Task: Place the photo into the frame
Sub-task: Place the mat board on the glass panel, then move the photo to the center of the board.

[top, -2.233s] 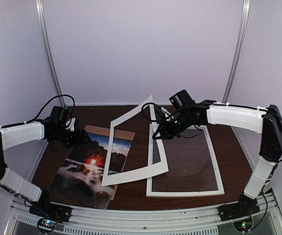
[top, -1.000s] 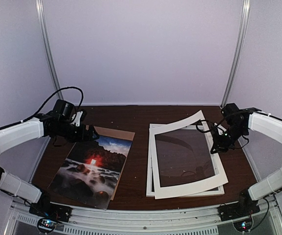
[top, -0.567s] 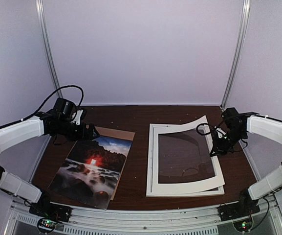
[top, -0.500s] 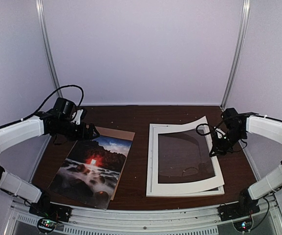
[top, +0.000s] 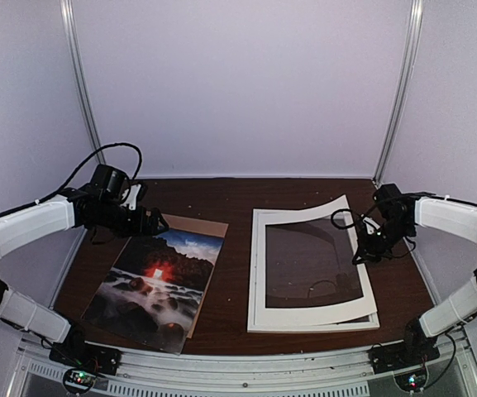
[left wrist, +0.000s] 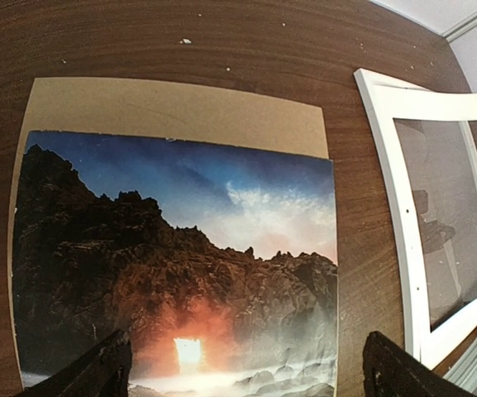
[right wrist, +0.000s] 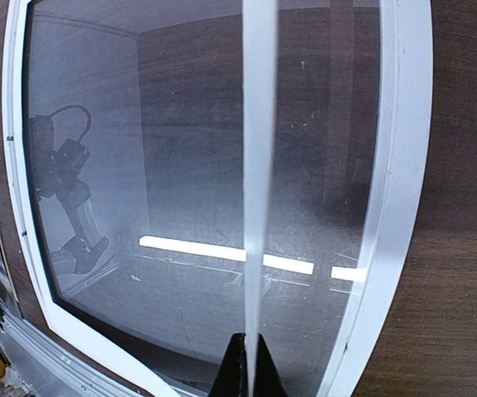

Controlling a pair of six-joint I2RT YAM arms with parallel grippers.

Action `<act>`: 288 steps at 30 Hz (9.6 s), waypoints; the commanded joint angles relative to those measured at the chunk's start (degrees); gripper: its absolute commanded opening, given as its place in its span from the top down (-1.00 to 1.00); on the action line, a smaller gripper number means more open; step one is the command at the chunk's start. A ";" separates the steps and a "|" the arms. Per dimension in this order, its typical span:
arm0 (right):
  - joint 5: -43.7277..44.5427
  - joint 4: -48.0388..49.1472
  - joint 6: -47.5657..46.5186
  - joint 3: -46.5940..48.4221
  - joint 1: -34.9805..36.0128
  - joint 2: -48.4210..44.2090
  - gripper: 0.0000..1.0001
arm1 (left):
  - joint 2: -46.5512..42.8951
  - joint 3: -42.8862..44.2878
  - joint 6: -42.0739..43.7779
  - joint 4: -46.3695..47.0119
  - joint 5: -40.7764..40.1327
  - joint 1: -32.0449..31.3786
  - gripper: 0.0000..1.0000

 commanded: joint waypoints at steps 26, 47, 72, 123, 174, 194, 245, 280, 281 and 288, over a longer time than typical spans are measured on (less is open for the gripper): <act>1.61 4.66 0.31 -1.19 -1.35 3.93 0.68 | 0.00 0.81 0.01 0.28 -1.18 -0.28 -0.95; 5.18 3.99 0.34 -0.47 -1.32 4.28 0.14 | 0.17 1.39 0.25 -0.82 -2.09 -0.28 -0.95; 12.40 8.29 0.95 3.47 1.05 1.61 -0.27 | 2.52 4.74 3.27 -7.85 -11.80 0.51 -0.95; 11.39 18.55 2.85 32.77 0.57 38.55 -0.52 | 4.62 5.21 2.38 -7.46 -10.86 0.51 -0.95; 11.09 18.31 2.71 29.26 2.28 27.68 -0.62 | 3.50 4.21 3.61 -8.52 -12.72 0.77 -0.95; 7.16 17.95 3.97 31.96 16.48 28.03 -0.64 | 5.72 1.66 1.57 -5.86 -3.82 11.26 -0.95; -5.07 35.01 25.74 37.59 42.71 47.34 -0.62 | -2.29 -17.92 -6.74 -8.97 -6.48 20.27 -0.82; -3.63 25.85 21.74 40.15 36.25 47.03 -0.53 | 11.77 -15.66 -22.36 10.10 5.48 -17.31 -0.39; -3.34 24.88 20.89 40.07 35.75 46.65 -0.52 | 13.37 -13.96 -22.47 10.55 5.51 -18.68 -0.38; 0.70 18.53 15.45 37.85 32.92 42.33 -0.53 | 24.76 -1.33 -21.91 13.54 8.89 -27.22 -0.35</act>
